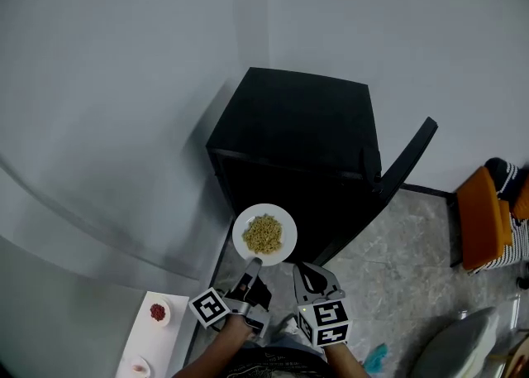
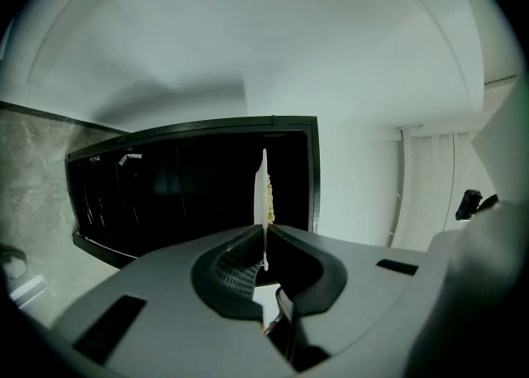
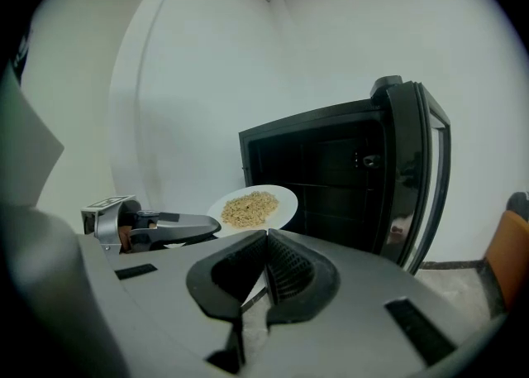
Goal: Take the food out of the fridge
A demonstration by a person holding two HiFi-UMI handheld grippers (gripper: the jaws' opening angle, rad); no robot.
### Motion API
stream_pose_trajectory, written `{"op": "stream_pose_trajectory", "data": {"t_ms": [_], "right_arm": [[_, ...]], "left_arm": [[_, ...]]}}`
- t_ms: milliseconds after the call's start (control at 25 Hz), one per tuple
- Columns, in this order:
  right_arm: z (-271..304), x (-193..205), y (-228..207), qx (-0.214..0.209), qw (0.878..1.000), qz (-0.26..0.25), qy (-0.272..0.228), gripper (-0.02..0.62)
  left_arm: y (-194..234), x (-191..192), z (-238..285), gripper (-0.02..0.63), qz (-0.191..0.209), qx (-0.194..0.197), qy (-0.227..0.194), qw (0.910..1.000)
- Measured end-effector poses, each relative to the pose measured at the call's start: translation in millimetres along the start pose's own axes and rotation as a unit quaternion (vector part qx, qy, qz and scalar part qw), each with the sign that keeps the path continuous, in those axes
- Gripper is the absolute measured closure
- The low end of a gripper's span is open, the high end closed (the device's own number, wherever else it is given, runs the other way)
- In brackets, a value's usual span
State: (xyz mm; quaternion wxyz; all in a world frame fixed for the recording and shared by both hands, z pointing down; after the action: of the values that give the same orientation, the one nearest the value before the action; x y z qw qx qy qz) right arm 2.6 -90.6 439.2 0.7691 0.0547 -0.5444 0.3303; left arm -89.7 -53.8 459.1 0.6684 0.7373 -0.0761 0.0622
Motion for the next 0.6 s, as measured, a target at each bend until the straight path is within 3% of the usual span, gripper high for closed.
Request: {"op": "stream_pose_trajectory", "data": {"t_ms": [280, 600], "right_arm": [[-7.1, 4.6, 35.9, 0.021, 0.999, 0.016, -0.020, 0.572], [-25.9, -0.9, 50.9, 0.050, 0.997, 0.030, -0.041, 0.572]], "left_arm": [[-12.0, -20.9, -31.8, 0.586, 0.004, 0.004, 0.019, 0.9998], [-32.2, -15.5, -39.7, 0.586, 0.003, 0.012, 0.060, 0.9981]]}}
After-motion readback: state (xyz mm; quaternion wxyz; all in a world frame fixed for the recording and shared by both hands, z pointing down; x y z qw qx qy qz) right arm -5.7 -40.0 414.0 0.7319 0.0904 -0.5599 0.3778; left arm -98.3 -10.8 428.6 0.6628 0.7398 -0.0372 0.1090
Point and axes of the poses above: the fingertips, and each gripper's own axes: z forward along the fingers, y to its left, x out of its underside, the point moved 1 cm from there along -z, backward along the fingers, and after that the axes turned 10 degrees about z, right-handed, at the moved point
